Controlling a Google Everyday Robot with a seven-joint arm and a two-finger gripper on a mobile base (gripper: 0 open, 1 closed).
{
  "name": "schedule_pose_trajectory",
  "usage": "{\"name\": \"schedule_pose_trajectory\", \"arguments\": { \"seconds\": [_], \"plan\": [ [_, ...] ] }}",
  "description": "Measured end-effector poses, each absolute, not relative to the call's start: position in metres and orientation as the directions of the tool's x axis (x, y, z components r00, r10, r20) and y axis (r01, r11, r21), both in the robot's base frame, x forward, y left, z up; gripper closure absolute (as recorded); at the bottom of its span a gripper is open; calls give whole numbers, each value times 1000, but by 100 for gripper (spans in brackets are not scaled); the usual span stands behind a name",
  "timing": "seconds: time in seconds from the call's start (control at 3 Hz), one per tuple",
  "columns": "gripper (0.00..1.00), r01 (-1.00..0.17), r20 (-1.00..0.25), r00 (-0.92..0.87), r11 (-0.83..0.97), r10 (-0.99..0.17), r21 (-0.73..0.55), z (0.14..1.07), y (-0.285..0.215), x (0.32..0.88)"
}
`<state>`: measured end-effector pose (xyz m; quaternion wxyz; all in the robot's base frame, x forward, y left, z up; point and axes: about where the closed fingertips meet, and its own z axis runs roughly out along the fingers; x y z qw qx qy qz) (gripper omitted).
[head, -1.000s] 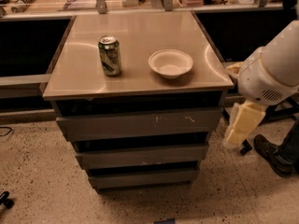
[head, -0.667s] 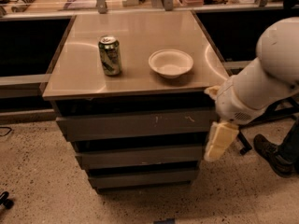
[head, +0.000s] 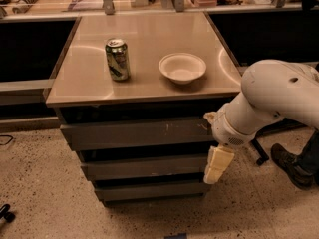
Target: Open middle drawer
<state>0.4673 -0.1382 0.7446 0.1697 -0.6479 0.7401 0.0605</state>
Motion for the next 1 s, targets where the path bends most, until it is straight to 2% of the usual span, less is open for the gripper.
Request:
{"name": "schedule_pose_trajectory", "arguments": {
  "seconds": [0.33,1.0],
  "plan": [
    [0,-984,-314,-68,115,-947,-134,710,-139,462],
    [0,-989,-340,5,45,-940,-139,583,-133,468]
  ]
}}
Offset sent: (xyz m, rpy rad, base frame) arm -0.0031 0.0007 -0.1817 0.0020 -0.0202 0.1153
